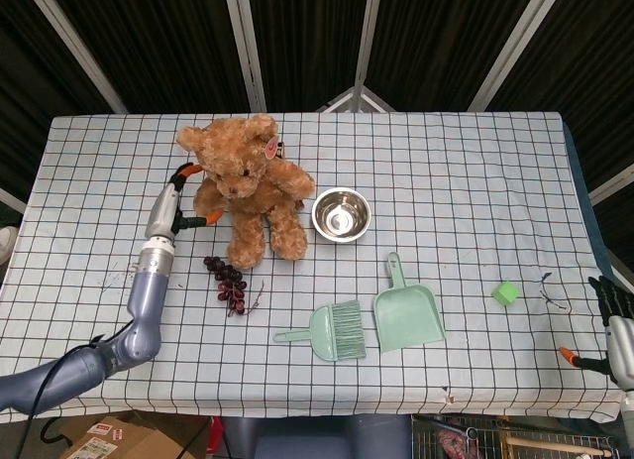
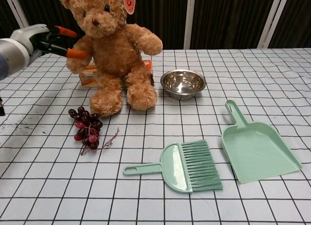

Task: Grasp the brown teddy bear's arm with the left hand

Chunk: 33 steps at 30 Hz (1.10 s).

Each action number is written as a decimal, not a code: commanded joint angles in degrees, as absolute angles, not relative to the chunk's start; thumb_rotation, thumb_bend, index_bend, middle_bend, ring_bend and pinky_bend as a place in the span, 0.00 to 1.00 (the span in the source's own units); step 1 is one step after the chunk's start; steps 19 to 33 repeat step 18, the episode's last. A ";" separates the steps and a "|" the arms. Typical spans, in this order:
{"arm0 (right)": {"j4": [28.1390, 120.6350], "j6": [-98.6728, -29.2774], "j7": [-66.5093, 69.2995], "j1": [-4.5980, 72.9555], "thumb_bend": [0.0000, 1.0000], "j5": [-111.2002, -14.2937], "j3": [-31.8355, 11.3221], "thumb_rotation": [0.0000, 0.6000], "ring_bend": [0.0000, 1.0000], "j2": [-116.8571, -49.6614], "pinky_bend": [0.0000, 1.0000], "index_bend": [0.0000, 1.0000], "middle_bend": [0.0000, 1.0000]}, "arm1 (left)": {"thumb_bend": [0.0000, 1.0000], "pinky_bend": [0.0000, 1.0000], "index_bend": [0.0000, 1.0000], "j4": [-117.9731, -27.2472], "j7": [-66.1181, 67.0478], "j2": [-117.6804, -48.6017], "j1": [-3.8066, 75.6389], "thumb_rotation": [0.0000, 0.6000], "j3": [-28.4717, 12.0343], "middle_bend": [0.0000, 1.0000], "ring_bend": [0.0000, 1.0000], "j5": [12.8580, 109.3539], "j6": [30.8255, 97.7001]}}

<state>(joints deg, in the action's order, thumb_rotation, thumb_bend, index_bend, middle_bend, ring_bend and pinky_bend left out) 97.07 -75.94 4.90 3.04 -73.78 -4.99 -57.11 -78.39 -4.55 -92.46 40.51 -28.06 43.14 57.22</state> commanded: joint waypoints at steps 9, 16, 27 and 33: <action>98.51 -78.27 4.72 2.50 0.13 -76.52 -4.61 1.00 0.00 -56.78 0.00 0.00 0.00 | 0.33 0.00 0.24 -102.63 20.21 -74.85 15.46 1.00 -6.40 0.04 0.00 60.08 96.38; 99.87 -81.12 3.49 1.60 0.13 -79.20 -4.02 1.00 0.00 -56.66 0.00 0.00 0.00 | 0.34 0.00 0.24 -95.35 13.39 -75.72 9.68 1.00 -2.12 0.04 0.00 68.04 100.59; 100.13 -81.86 2.98 1.29 0.13 -79.55 -3.91 1.00 0.00 -56.72 0.00 0.00 0.00 | 0.34 0.00 0.24 -94.64 13.32 -75.12 9.30 1.00 -2.00 0.04 0.00 69.25 100.47; 100.13 -81.86 2.98 1.29 0.13 -79.55 -3.91 1.00 0.00 -56.72 0.00 0.00 0.00 | 0.34 0.00 0.24 -94.64 13.32 -75.12 9.30 1.00 -2.00 0.04 0.00 69.25 100.47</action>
